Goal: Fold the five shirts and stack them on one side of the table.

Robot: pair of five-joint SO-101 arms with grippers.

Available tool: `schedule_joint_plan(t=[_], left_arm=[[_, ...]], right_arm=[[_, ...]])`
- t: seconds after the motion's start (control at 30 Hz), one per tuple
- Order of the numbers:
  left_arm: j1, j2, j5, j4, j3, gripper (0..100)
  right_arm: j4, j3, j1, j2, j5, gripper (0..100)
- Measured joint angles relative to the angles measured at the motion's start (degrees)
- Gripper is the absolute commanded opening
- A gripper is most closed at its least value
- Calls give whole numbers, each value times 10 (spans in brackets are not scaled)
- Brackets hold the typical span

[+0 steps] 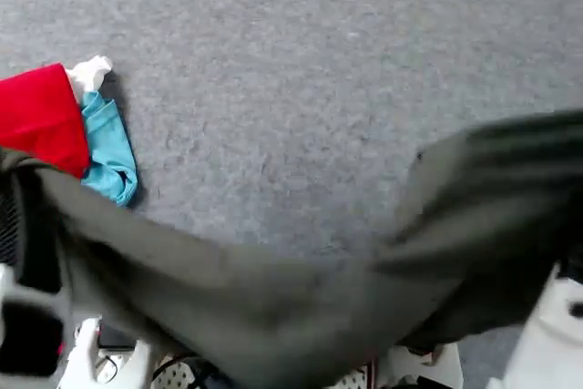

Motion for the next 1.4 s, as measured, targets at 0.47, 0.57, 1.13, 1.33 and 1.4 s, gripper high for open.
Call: schedule_joint_plan(t=[0.47, 0.57, 1.13, 1.33, 1.4], left_arm=[[-7, -54, -1, 0, 20, 18], [-40, -93, -1, 0, 15, 18], [-62, -228, -1, 0, 266, 18], [-62, -229, -1, 0, 288, 18], [-62, -229, -1, 0, 295, 18]], right_arm=[[18, -3, 0, -15, 54, 2], [-40, 3, 0, -15, 54, 2], [-146, 25, 0, -18, 57, 2], [-119, 25, 0, -18, 57, 2], [-108, 25, 0, -18, 57, 2]])
